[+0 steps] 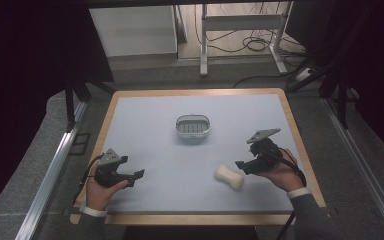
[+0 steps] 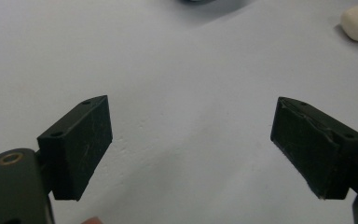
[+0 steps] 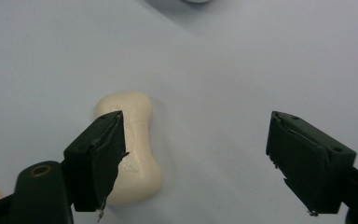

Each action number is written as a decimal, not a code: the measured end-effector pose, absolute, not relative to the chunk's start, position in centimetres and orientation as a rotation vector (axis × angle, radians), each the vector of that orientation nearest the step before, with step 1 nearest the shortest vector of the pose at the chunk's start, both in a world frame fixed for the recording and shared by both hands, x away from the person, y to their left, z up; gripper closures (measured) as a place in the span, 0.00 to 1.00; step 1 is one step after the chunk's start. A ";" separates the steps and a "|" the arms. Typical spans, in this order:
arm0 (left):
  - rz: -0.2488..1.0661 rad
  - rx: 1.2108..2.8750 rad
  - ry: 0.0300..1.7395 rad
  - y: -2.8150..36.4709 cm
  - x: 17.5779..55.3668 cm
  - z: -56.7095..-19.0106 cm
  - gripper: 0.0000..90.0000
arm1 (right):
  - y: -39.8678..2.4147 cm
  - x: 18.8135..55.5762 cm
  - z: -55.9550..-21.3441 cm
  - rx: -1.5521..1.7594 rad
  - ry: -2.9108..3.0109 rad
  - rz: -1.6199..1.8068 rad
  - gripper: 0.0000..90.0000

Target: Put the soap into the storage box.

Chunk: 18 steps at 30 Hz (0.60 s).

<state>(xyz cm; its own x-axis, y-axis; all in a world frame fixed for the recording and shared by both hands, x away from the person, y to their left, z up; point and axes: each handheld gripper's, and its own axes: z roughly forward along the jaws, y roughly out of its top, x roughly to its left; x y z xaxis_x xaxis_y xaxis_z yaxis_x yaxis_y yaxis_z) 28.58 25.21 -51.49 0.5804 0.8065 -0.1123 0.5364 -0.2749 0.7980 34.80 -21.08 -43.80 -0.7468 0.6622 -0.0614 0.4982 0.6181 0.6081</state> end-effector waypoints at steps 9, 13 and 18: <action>0.407 1.959 1.074 25.2 28.5 -51.5 0.15 | -19.7 34.5 -44.8 0.877 2.609 0.810 0.23; 0.406 1.959 1.074 25.2 28.5 -51.5 0.15 | -19.4 34.4 -44.9 0.860 2.621 0.816 0.25; 0.405 1.956 1.073 25.2 28.5 -51.5 0.15 | -18.9 34.4 -45.4 0.880 2.632 0.796 0.26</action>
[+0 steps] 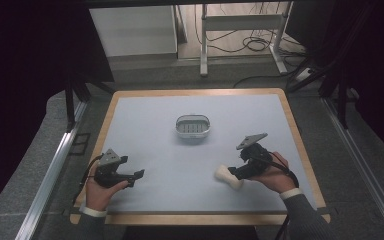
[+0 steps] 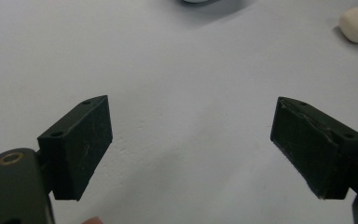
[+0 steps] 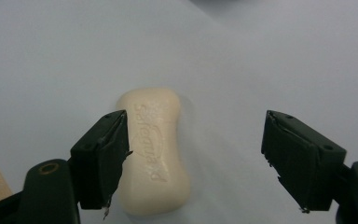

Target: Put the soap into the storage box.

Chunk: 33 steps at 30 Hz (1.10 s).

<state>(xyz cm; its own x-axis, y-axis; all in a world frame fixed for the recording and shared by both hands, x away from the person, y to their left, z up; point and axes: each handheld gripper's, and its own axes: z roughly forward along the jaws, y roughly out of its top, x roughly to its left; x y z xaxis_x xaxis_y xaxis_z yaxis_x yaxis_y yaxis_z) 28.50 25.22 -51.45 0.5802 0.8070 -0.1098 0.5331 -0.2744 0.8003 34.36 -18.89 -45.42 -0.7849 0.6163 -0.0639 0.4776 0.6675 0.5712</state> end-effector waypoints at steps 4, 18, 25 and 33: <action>0.404 1.954 1.074 25.3 28.5 -51.4 0.14 | -18.3 34.3 -45.9 0.879 2.663 0.759 0.26; 0.405 1.957 1.060 25.0 28.3 -51.3 0.14 | -16.4 34.4 -47.8 0.842 2.759 0.632 0.27; 0.409 1.951 1.063 25.2 28.3 -51.1 0.14 | -15.8 34.4 -48.3 0.830 2.794 0.583 0.27; 0.402 1.961 1.056 25.0 28.3 -51.3 0.14 | -15.5 34.6 -49.3 0.832 2.821 0.518 0.30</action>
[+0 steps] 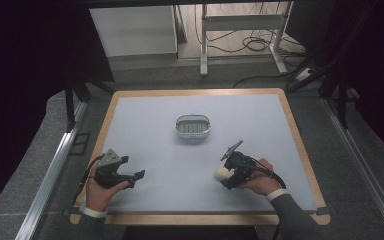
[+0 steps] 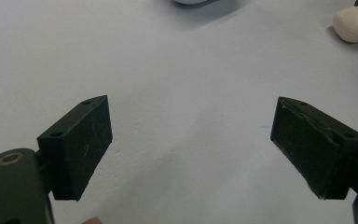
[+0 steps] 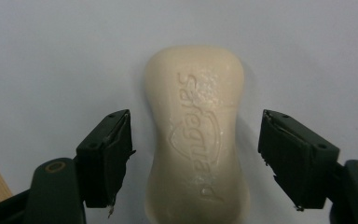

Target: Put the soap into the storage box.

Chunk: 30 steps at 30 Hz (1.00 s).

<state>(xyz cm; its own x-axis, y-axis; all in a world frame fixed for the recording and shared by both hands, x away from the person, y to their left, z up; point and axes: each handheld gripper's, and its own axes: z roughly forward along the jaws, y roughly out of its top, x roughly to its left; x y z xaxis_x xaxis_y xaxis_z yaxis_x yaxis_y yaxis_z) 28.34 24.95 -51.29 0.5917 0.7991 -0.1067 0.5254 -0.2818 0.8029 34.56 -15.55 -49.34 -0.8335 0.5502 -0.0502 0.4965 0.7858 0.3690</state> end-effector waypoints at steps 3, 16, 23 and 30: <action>0.401 1.963 1.057 24.9 28.4 -51.3 0.14 | -15.5 34.7 -49.6 0.849 2.828 0.495 0.33; 0.400 1.970 1.052 24.7 28.4 -51.4 0.14 | -14.9 35.2 -49.8 0.865 2.868 0.411 0.54; 0.400 1.975 1.053 24.7 28.4 -51.4 0.14 | -15.2 35.3 -49.1 0.863 2.861 0.442 0.54; 0.403 1.966 1.059 24.9 28.3 -51.3 0.14 | -15.9 35.8 -47.9 0.870 2.835 0.494 0.54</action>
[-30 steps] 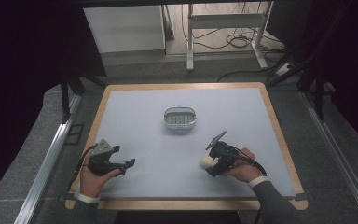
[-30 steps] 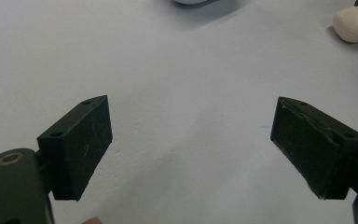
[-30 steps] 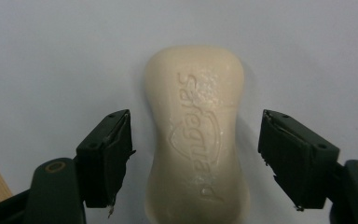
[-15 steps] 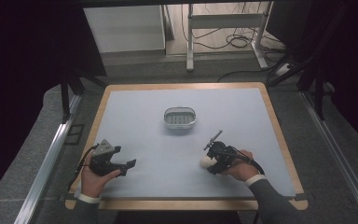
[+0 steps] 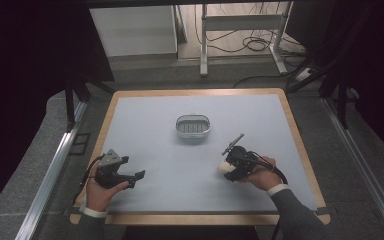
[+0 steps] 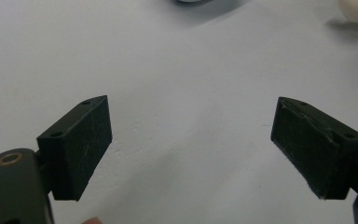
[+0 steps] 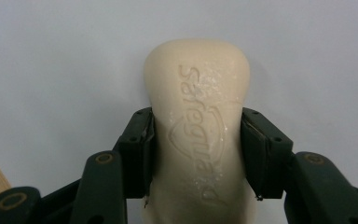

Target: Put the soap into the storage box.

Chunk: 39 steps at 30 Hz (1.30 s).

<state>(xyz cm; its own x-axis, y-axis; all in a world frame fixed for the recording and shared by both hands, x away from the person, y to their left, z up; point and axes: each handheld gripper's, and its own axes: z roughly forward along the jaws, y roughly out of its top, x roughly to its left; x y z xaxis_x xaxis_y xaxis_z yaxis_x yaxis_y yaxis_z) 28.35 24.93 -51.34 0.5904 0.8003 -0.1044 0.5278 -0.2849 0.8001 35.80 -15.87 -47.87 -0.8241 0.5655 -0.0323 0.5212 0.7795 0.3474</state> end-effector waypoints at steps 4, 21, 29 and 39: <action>0.399 1.974 1.057 24.8 28.4 -51.5 0.14 | -16.1 36.1 -47.1 0.866 2.823 0.529 0.54; 0.398 1.974 1.060 24.9 28.5 -51.5 0.14 | -16.1 37.4 -45.3 0.844 2.786 0.618 0.54; 0.394 1.972 1.059 24.9 28.5 -51.4 0.14 | -15.8 38.1 -44.7 0.807 2.780 0.634 0.54; 0.396 1.974 1.062 24.8 28.5 -51.5 0.13 | -15.4 39.5 -43.5 0.809 2.763 0.684 0.54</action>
<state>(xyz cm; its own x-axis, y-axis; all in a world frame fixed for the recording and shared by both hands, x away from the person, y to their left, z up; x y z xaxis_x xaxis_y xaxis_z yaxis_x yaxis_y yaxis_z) 28.49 24.85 -51.46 0.5912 0.7994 -0.1067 0.5345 -0.2893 0.7941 39.50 -15.44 -43.53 -0.8353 0.5480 -0.0440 0.4643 0.7460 0.4773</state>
